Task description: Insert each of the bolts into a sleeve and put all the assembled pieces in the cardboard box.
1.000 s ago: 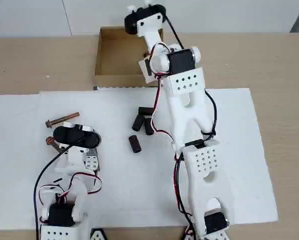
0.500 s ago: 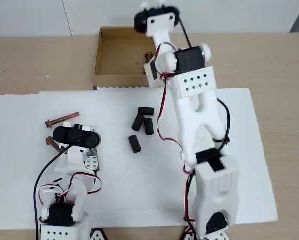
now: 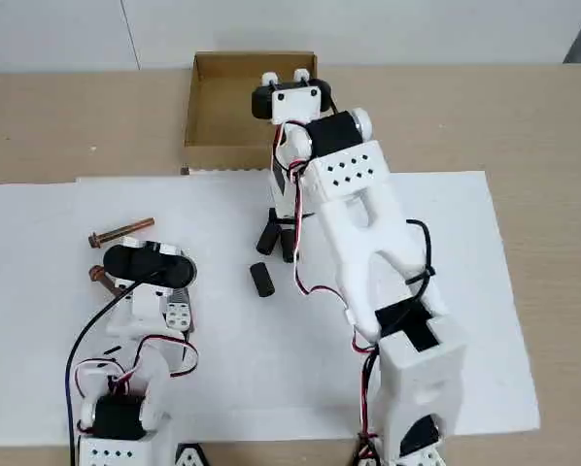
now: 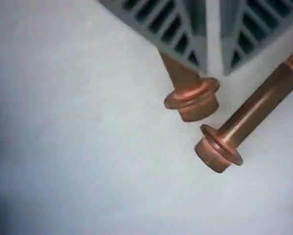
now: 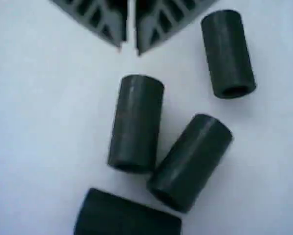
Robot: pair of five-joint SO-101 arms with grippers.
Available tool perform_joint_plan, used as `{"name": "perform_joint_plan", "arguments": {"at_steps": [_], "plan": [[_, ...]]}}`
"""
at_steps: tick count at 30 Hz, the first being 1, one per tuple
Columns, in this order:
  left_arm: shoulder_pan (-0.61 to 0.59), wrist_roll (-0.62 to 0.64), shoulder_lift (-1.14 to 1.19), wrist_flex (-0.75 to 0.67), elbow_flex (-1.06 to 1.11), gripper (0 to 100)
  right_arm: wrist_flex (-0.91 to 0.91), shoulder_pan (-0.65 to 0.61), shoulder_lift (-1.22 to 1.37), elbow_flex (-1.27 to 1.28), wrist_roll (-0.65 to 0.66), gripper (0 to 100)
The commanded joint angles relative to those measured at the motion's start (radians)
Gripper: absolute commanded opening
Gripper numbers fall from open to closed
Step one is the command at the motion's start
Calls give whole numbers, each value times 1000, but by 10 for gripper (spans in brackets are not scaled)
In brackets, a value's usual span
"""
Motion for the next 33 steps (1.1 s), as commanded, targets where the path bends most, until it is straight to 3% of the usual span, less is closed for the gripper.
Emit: {"name": "perform_joint_plan", "arguments": {"at_steps": [1,16,22,33], "plan": [[3,-8,-8,-23,-4,7,-2,-18,35,0,-14,5],[3,-8,-8,-23,-4,7,-22,-73,157,-3,-14,7],[3,-8,-8,-23,-4,7,-18,-73,157,-3,-11,139],[3,-8,-8,-23,-4,7,-67,-73,165,-3,-8,144]]}}
